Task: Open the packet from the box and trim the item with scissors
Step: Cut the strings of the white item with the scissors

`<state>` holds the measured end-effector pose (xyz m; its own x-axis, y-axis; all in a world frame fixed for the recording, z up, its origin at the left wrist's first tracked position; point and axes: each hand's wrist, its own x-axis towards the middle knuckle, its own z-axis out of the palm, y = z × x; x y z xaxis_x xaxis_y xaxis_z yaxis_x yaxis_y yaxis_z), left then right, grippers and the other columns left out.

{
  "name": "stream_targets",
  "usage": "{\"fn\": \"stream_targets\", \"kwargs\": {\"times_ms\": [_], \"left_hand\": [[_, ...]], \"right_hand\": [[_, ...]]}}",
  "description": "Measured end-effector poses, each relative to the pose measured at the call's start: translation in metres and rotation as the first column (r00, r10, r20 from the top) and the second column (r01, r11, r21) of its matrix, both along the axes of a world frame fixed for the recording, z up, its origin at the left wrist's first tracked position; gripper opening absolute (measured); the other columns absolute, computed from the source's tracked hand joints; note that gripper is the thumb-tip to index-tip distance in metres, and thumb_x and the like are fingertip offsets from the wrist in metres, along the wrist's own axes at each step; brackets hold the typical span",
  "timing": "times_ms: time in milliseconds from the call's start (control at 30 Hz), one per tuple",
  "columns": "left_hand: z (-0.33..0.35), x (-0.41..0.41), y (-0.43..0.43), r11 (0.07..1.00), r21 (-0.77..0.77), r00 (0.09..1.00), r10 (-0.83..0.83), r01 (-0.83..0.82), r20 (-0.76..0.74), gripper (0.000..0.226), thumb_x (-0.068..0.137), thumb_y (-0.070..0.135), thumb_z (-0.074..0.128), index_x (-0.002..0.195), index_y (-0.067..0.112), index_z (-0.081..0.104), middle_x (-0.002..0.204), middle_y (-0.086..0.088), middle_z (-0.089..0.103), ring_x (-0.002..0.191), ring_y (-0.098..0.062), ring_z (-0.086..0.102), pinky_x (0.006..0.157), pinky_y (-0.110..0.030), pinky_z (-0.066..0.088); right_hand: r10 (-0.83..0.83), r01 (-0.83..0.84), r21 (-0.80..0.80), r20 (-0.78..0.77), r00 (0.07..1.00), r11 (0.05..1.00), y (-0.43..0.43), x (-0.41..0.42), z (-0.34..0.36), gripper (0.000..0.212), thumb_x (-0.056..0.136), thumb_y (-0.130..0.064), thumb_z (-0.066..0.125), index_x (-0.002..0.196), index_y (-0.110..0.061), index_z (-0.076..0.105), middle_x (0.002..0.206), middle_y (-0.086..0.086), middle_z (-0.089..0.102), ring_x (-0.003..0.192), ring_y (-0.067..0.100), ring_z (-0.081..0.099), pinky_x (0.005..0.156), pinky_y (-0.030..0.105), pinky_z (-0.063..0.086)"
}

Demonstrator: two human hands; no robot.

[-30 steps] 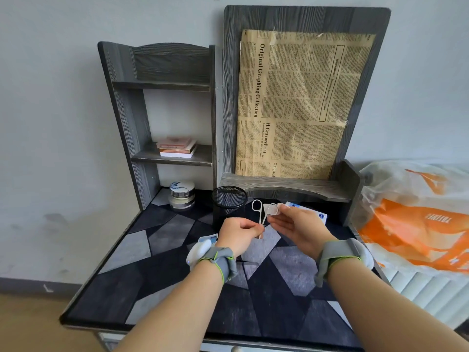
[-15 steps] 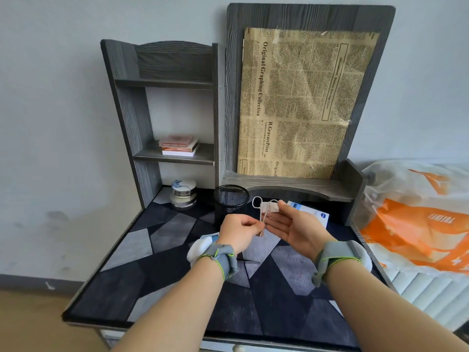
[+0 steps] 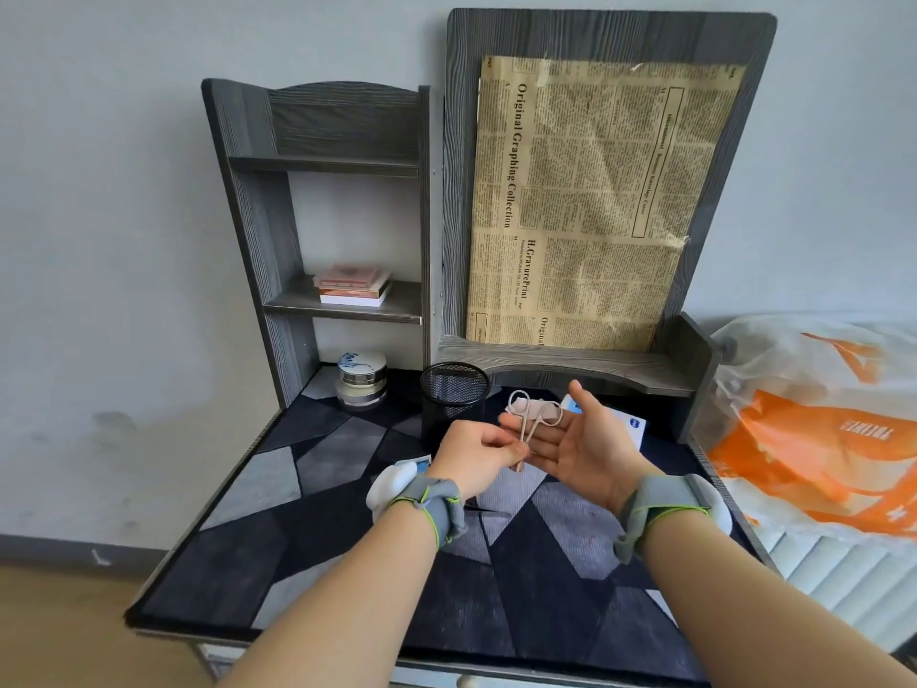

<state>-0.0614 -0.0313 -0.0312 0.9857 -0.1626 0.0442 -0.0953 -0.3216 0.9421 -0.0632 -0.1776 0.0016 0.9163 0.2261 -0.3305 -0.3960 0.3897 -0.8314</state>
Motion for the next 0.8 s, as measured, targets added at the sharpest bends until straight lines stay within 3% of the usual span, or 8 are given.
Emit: {"fn": "stream_targets", "kwargs": {"times_ms": [100,200,333,433,567,700,800], "left_hand": [[-0.0001,0.0007,0.0022,1.000,0.008,1.000,-0.024,0.024,-0.018,0.016,0.084,0.019,0.067,0.087,0.006,0.075,0.064,0.004,0.064,0.042,0.005,0.046,0.046,-0.008,0.033],[0.0026,0.0005,0.0034,0.999,-0.008,0.998,-0.049,0.049,-0.030,0.016,0.084,0.016,0.067,0.088,0.003,0.075,0.061,0.005,0.063,0.042,0.006,0.048,0.045,-0.005,0.033],[0.0063,-0.0002,0.0037,0.995,0.021,0.993,-0.099,0.100,-0.062,0.014,0.083,0.016,0.068,0.085,0.004,0.075,0.051,0.010,0.061,0.048,0.005,0.051,0.045,-0.004,0.033],[0.0044,0.0003,0.0053,0.992,0.050,0.991,-0.108,0.112,-0.077,0.011,0.082,0.020,0.070,0.072,0.018,0.075,0.054,0.010,0.063,0.062,-0.007,0.051,0.050,-0.014,0.036],[0.0020,-0.0018,0.0051,0.990,0.066,0.988,-0.115,0.122,-0.106,0.010,0.081,0.018,0.070,0.081,0.011,0.076,0.057,0.008,0.064,0.054,-0.003,0.049,0.050,-0.016,0.037],[0.0034,-0.0005,0.0063,0.991,0.069,0.989,-0.106,0.113,-0.106,0.013,0.082,0.015,0.068,0.086,0.005,0.076,0.050,0.011,0.062,0.052,0.005,0.053,0.049,-0.010,0.037],[0.0048,0.0001,0.0068,0.994,0.058,0.990,-0.090,0.097,-0.111,0.015,0.082,0.013,0.067,0.088,0.003,0.075,0.054,0.009,0.063,0.049,0.006,0.052,0.048,-0.009,0.037]], "right_hand": [[0.002,-0.002,0.021,0.009,1.000,1.000,-0.0056,0.0009,0.0012,0.079,0.093,-0.059,0.026,0.117,0.008,0.060,0.116,0.027,0.065,0.108,0.036,0.064,0.097,0.042,0.046],[-0.001,0.001,-0.003,0.032,1.000,1.000,-0.0074,0.0026,0.0030,0.078,0.093,-0.060,0.029,0.114,0.008,0.061,0.113,0.028,0.066,0.107,0.037,0.064,0.096,0.044,0.048],[0.025,-0.015,-0.175,0.053,0.998,0.984,-0.0052,0.0026,0.0032,0.057,0.094,-0.050,0.040,0.107,0.000,0.065,0.102,0.022,0.072,0.093,0.030,0.070,0.087,0.039,0.053],[0.036,-0.015,-0.249,0.079,0.996,0.968,-0.0031,0.0044,0.0024,0.037,0.094,-0.035,0.050,0.102,-0.002,0.065,0.096,0.019,0.073,0.087,0.026,0.072,0.078,0.035,0.055],[0.071,0.032,-0.474,0.196,0.978,0.880,-0.0021,0.0049,0.0036,0.021,0.093,-0.021,0.056,0.080,-0.007,0.064,0.090,0.015,0.071,0.083,0.023,0.069,0.077,0.033,0.057],[0.063,0.204,-0.610,0.387,0.920,0.766,-0.0023,0.0048,0.0052,0.013,0.088,-0.006,0.060,0.089,-0.001,0.073,0.081,0.008,0.070,0.069,0.020,0.059,0.060,0.028,0.050],[0.098,0.246,-0.650,0.445,0.890,0.719,-0.0007,0.0056,0.0077,0.016,0.085,-0.005,0.060,0.091,-0.001,0.074,0.081,0.005,0.071,0.066,0.017,0.058,0.063,0.032,0.048]]}}
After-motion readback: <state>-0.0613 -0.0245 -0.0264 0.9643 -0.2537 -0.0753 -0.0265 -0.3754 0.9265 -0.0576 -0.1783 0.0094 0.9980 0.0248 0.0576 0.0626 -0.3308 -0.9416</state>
